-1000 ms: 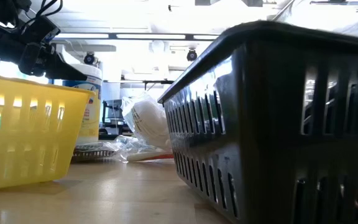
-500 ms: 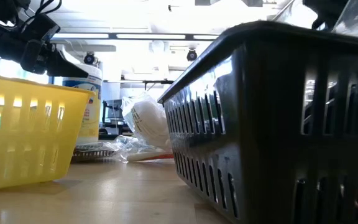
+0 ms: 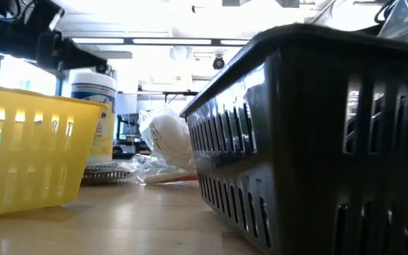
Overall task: Pick & Place Travel size toiletries
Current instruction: Put the white cotton pack into the orange bin
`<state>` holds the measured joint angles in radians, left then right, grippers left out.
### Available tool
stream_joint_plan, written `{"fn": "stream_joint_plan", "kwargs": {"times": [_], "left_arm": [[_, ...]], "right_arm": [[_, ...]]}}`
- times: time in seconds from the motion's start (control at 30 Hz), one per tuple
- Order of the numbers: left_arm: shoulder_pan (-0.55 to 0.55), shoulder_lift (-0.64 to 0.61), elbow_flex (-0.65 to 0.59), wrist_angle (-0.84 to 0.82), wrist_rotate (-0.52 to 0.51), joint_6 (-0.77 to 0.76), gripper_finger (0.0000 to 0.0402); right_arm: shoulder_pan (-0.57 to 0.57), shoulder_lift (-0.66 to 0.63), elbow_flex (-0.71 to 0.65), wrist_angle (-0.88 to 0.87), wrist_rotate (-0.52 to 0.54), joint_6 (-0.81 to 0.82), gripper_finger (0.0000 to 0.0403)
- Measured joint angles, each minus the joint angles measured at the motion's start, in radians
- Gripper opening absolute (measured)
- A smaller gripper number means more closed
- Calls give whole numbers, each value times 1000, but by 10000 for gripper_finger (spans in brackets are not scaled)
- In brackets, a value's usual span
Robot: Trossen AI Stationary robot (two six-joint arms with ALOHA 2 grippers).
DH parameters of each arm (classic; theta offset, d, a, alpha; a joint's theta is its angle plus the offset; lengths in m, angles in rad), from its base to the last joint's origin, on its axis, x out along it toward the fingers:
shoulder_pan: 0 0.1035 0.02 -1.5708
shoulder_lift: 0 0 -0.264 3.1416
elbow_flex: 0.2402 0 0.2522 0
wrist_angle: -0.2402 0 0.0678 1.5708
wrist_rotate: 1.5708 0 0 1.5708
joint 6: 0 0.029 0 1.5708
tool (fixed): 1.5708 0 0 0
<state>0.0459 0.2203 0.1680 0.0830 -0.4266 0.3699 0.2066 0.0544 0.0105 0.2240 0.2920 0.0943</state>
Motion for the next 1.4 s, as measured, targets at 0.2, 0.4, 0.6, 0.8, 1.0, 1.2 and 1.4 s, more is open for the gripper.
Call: {"fn": "stream_joint_plan", "kwargs": {"times": [0.2,0.4,0.6,0.8,1.0,1.2,1.4], "left_arm": [[0,0,0,57,-4,19,0],[0,0,0,24,-12,-53,0],[0,0,0,-21,-14,-136,0],[0,0,0,-19,-13,-139,0],[0,0,0,-34,-13,-140,0],[0,0,0,-33,-12,-132,0],[0,0,0,-33,-10,-130,0]], "right_arm": [[0,8,0,-1,-31,-5,2],[0,9,-1,-8,-30,-104,2],[0,10,-2,-15,-33,-121,2],[0,10,-3,25,-31,-151,2],[0,10,-3,235,144,-202,2],[0,10,-4,195,311,-155,2],[0,12,-4,38,311,-33,2]]}}
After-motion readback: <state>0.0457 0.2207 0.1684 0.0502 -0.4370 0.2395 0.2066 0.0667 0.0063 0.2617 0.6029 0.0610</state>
